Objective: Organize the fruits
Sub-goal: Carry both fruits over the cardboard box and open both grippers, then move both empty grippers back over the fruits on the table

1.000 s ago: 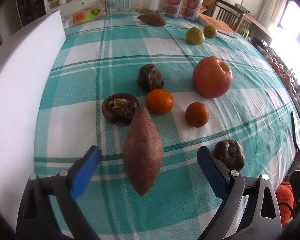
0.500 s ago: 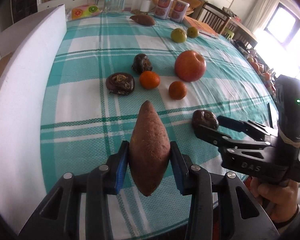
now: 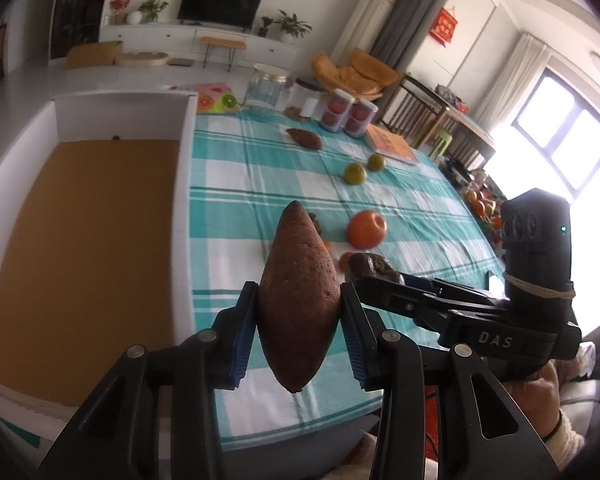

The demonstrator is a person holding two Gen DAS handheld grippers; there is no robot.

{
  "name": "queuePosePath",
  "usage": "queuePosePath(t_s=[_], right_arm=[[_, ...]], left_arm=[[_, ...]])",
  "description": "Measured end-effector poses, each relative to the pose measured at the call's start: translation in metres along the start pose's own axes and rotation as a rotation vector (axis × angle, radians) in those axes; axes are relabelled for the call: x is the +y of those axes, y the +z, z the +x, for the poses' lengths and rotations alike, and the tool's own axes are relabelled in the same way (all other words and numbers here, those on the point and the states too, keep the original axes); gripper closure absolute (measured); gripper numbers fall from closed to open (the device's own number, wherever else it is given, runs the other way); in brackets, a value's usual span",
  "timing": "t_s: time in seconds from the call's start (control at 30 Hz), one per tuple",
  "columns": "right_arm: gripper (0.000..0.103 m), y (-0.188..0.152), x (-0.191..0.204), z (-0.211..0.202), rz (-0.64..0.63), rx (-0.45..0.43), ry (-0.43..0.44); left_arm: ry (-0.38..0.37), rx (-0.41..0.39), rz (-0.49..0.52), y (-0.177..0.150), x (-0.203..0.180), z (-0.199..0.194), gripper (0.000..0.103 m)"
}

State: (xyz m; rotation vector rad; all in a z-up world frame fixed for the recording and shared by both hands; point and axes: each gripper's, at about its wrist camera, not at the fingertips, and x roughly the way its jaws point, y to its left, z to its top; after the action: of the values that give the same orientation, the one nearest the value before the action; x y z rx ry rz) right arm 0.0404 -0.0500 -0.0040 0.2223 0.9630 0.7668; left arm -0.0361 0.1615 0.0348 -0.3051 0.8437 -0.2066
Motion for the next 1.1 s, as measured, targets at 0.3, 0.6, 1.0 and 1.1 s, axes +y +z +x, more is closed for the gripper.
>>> queuePosePath(t_s=[0.3, 0.6, 1.0, 1.1], right_arm=[[0.056, 0.001, 0.137, 0.104, -0.251, 0.176, 0.115], [0.040, -0.009, 0.148, 0.138, -0.286, 0.200, 0.047], [0.012, -0.018, -0.012, 0.006, -0.073, -0.179, -0.350], [0.012, -0.031, -0.074, -0.027, 0.056, -0.209, -0.515]], left_arm=[[0.363, -0.010, -0.224, -0.018, 0.131, -0.009, 0.062], [0.544, -0.061, -0.272, -0.024, 0.162, -0.006, 0.027], [0.345, -0.150, 0.175, -0.003, 0.023, 0.039, 0.024], [0.393, -0.122, 0.252, -0.005, 0.001, 0.063, 0.024]])
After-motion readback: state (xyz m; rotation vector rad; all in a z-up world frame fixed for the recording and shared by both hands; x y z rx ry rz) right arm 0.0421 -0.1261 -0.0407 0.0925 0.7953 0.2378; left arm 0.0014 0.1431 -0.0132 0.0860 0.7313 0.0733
